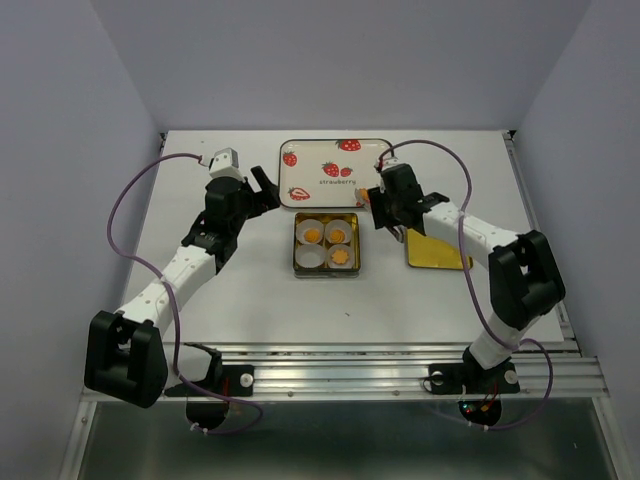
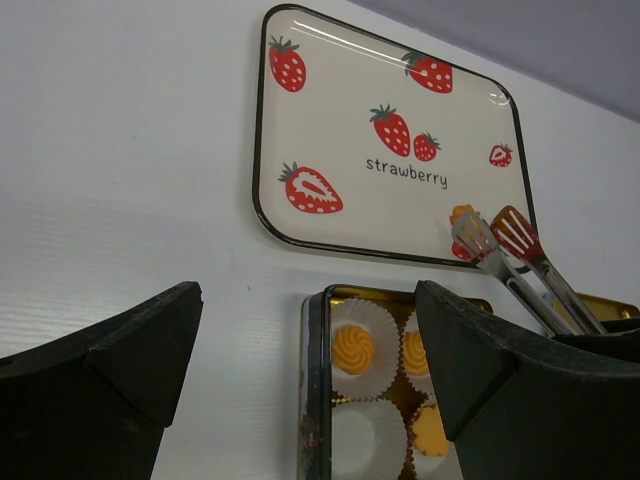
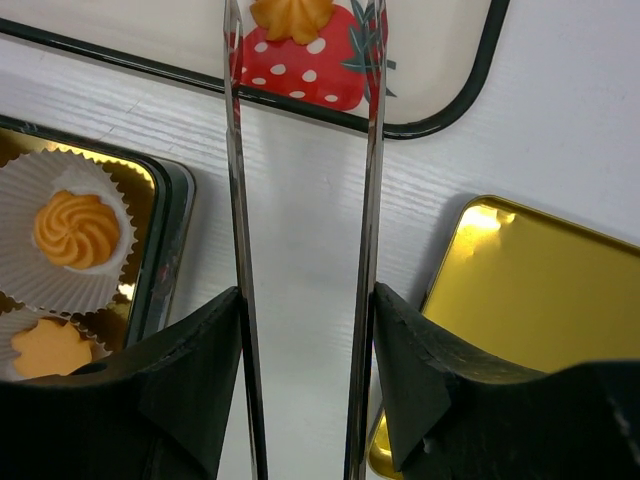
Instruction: Pack the cookies
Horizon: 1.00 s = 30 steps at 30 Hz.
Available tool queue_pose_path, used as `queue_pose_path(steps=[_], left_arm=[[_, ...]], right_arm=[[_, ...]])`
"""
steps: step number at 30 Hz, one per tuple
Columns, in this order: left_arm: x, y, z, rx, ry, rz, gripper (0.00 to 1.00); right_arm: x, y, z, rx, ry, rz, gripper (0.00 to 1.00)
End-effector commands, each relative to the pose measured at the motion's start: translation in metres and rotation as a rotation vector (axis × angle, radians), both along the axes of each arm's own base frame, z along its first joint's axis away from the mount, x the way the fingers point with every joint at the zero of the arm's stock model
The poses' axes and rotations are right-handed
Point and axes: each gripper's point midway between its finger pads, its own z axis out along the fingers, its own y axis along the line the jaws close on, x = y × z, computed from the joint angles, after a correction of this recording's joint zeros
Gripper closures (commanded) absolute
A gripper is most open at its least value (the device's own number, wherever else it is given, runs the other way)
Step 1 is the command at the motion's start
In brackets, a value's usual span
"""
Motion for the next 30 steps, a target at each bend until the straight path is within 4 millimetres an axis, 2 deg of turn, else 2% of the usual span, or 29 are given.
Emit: queue_pose_path(steps=[1,7,12,21,26,30], left_arm=[[0.007,0.000,0.026,0.004,-0.070,0.002,0.01],[0.006,0.000,0.025,0.004,-0.069,0.002,0.01],[0.005,0.001,0.026,0.005,-0.070,0.005,0.01],[0.002,0.003,0.027,0.001,-0.076,0.012,0.01],[0.000,0.005,0.029,-0.004,-0.085,0.019,0.01],[-0.001,0.005,0.030,-0.009,-0.088,0.018,0.01]], right_arm=[[0.021,0.009,0.022,0.031,-0.069,0.007,0.42],[0.026,0.011,0.018,0.019,-0.061,0.013,0.43],[0.023,0.011,0.020,0.028,-0.056,0.012,0.53],[0.025,0.005,0.017,-0.005,-0.055,-0.011,0.55],[0.024,0.006,0.033,0.010,-0.086,0.004,0.60],[0.021,0.011,0.056,0.046,-0.126,0.045,0.61]])
